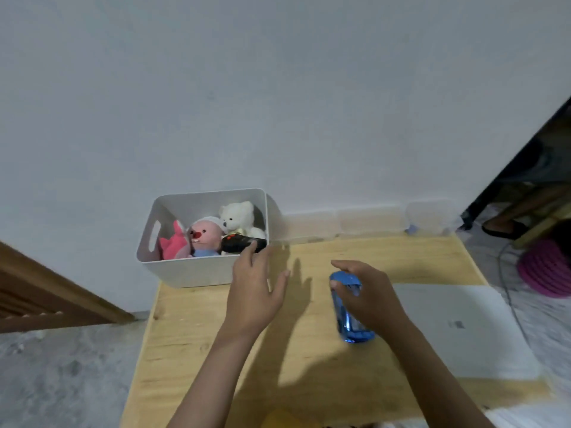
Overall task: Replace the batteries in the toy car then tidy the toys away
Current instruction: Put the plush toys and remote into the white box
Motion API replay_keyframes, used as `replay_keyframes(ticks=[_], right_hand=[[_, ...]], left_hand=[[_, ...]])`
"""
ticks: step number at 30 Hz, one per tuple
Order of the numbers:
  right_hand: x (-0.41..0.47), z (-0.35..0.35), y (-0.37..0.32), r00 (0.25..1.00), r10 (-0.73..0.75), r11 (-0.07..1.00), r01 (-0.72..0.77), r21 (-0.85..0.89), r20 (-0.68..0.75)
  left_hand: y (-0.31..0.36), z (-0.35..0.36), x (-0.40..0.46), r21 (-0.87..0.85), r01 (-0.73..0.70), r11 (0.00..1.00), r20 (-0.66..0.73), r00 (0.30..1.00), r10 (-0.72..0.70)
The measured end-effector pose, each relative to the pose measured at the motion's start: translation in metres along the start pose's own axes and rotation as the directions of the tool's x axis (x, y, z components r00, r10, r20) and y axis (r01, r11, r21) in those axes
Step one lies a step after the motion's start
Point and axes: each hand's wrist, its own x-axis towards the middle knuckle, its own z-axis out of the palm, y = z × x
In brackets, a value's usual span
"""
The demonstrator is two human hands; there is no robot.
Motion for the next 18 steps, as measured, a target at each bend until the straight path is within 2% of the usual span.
replay_keyframes(ticks=[3, 7, 10, 12, 14, 16, 18], right_hand=[[-0.026, -0.046, 0.045, 0.998, 0.051, 0.998, -0.053, -0.044, -0.036], [-0.059, -0.104, 0.113, 0.979, 0.205, 0.971, -0.206, -0.125, -0.017], [-0.079, -0.136, 0.170, 0.946, 0.318, 0.936, -0.323, -0.141, -0.061], [-0.088, -0.149, 0.200, 0.922, 0.382, 0.905, -0.387, -0.178, -0.062], [-0.094, -0.156, 0.227, 0.890, 0.456, 0.864, -0.450, -0.226, -0.028], [-0.097, -0.159, 0.246, 0.820, 0.571, 0.788, -0.539, -0.299, 0.028], [-0.098, -0.159, 0.258, 0.744, 0.663, 0.714, -0.594, -0.372, 0.083]], left_hand=[[0.055, 0.042, -0.013, -0.019, -0.018, 1.000, 0.080, 0.997, 0.020], [0.115, 0.107, -0.034, -0.043, -0.012, 0.999, 0.278, 0.960, 0.023], [0.150, 0.165, -0.052, -0.014, 0.013, 1.000, 0.451, 0.893, -0.006], [0.165, 0.199, -0.063, 0.066, 0.078, 0.995, 0.554, 0.826, -0.101], [0.172, 0.225, -0.071, 0.206, 0.131, 0.970, 0.584, 0.779, -0.229], [0.175, 0.242, -0.073, 0.325, 0.165, 0.931, 0.551, 0.767, -0.328], [0.178, 0.251, -0.073, 0.363, 0.208, 0.908, 0.521, 0.763, -0.383]])
